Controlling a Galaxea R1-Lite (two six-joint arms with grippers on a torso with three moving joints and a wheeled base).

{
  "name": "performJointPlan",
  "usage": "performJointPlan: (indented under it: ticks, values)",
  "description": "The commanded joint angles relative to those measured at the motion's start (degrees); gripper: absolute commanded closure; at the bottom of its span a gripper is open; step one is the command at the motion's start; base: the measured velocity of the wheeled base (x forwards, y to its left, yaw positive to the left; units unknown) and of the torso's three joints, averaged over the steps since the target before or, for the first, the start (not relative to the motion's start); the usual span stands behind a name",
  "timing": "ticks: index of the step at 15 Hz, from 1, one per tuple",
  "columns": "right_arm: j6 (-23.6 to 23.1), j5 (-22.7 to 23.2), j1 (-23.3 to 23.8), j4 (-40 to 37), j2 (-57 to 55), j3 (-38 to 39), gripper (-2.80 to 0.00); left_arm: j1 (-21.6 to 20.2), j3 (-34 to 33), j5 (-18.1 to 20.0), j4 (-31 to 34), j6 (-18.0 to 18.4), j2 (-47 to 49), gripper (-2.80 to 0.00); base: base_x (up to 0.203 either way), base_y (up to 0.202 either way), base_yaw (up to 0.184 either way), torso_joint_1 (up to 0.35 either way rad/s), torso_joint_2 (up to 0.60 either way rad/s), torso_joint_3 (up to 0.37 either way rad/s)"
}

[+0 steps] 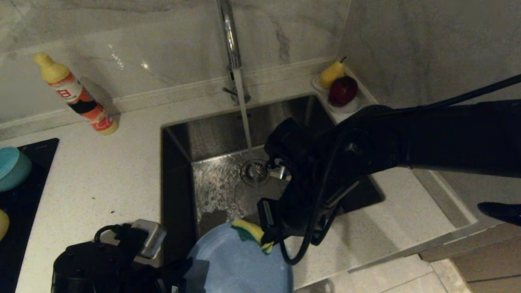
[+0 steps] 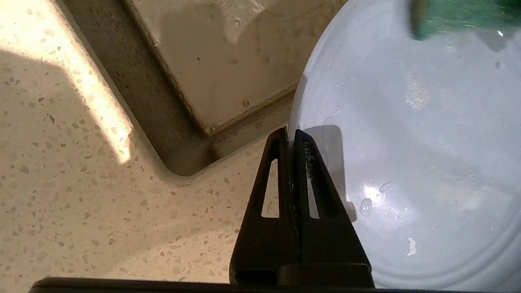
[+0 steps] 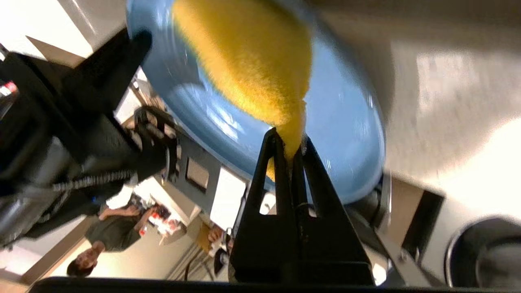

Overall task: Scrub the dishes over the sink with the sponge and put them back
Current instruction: Wipe the plate

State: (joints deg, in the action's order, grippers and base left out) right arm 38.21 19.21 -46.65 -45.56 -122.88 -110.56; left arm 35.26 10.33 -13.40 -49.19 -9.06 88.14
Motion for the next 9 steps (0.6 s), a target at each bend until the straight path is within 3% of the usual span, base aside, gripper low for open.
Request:
performJointPlan:
  ticks: [1, 4, 9]
  values:
    - [0.21, 0.5, -0.83, -2.6, 2.78, -0.01, 0.0, -0.01, 0.05, -0.13, -0.29, -0.08, 0.02, 0.0, 0.0, 0.0, 0.0, 0.0, 0.0, 0.0]
    - [0.16, 2.06, -3.66, -3.66, 5.86, -0.01, 0.0, -0.01, -0.04, -0.13, -0.29, -0.17, -0.01, 0.0, 0.0, 0.0, 0.0, 0.0, 0.0, 0.0]
    - [1.92, 10.57, -7.03, -4.21, 6.24, -0.04, 0.0, -0.01, 0.05, -0.13, -0.29, -0.17, -0.17, 0.0, 0.0, 0.0, 0.0, 0.0, 0.0, 0.0]
